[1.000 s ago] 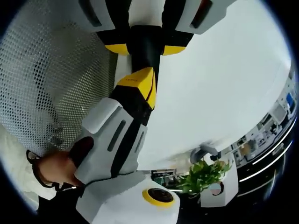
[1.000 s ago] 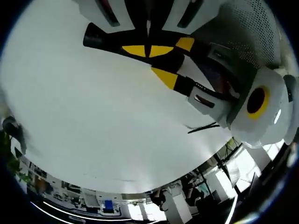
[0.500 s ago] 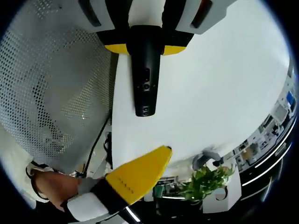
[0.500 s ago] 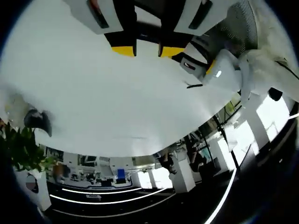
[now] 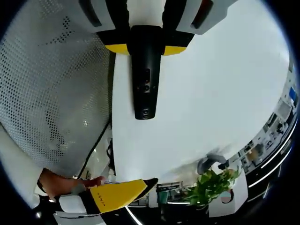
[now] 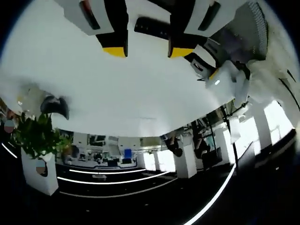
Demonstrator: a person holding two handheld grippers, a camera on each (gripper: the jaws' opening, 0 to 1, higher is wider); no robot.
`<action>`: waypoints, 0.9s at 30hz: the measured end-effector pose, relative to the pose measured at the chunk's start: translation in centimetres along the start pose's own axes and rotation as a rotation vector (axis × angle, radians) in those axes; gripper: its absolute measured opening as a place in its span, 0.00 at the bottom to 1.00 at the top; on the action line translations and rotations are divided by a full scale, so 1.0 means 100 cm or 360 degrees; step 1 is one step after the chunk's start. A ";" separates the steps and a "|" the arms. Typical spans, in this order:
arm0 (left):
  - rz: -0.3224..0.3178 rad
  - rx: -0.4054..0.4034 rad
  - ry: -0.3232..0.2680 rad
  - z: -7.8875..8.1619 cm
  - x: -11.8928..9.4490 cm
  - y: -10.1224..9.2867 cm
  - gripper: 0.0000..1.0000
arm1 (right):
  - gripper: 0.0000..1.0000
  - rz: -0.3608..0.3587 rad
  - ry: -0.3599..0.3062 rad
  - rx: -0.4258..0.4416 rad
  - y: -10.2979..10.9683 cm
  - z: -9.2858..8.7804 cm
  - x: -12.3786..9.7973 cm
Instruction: Press the specified remote control buttons in sequence, fully releasing each button before pressing the next.
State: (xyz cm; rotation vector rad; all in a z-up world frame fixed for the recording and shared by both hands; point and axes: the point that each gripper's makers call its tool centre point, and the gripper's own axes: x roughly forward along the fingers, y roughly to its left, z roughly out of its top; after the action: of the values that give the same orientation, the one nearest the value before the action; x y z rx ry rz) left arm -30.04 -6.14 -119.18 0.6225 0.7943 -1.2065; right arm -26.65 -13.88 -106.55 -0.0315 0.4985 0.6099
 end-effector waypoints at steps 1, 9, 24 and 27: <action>0.0025 0.0024 0.0008 0.001 0.000 0.003 0.24 | 0.39 0.0032 -0.0040 0.0006 0.003 0.003 0.000; -0.0035 0.0040 0.0038 0.000 0.000 0.011 0.24 | 0.45 -0.0057 -0.0178 -0.0050 -0.004 0.016 -0.005; -0.0011 0.0192 0.0130 -0.002 -0.001 0.071 0.24 | 0.66 -0.0074 -0.0080 -0.0080 -0.007 0.004 0.006; -0.0012 0.0195 0.0134 0.000 0.000 0.082 0.24 | 0.65 -0.0087 -0.0038 -0.0087 -0.009 0.000 0.008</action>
State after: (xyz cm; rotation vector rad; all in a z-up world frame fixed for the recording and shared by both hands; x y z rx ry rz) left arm -22.10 -4.04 -119.12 0.7755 0.7976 -1.2490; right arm -25.60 -14.21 -107.06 -0.0895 0.4566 0.5695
